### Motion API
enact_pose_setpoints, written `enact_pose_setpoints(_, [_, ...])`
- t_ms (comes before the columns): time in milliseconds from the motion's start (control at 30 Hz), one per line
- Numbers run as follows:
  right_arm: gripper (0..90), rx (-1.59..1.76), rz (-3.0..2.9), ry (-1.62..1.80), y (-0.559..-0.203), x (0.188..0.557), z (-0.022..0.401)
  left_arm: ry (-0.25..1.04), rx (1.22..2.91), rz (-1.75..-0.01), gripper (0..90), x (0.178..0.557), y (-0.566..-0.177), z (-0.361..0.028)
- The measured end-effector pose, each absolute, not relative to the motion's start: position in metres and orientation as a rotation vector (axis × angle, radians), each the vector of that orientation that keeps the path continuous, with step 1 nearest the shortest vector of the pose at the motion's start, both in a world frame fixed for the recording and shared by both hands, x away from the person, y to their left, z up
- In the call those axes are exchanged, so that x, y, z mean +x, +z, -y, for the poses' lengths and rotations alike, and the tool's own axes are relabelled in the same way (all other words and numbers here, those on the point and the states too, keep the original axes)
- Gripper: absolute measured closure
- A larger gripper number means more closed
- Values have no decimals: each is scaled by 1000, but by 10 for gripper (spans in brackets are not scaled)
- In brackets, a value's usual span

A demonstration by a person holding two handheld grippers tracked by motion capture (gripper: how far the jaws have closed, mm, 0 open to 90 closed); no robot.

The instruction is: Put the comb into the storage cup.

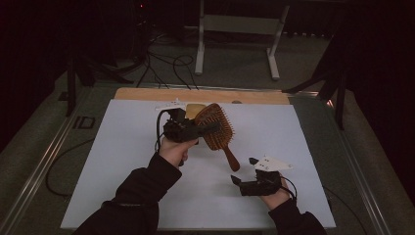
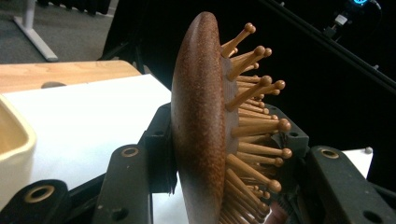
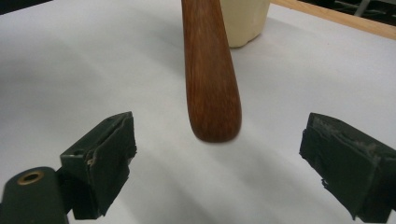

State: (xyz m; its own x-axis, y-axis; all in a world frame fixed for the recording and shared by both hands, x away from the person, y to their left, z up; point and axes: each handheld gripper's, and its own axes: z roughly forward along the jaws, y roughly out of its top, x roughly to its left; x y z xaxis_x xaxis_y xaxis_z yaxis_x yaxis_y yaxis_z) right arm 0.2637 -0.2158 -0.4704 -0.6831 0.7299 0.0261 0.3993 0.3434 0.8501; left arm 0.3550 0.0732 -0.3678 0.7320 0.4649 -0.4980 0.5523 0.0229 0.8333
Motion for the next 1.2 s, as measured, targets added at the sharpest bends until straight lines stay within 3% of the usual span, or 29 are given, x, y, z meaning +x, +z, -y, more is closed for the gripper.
enact_pose_setpoints(1200, [97,962,-2232,1308,-469,263,221,102,1576,-896,540,392,-308,-118])
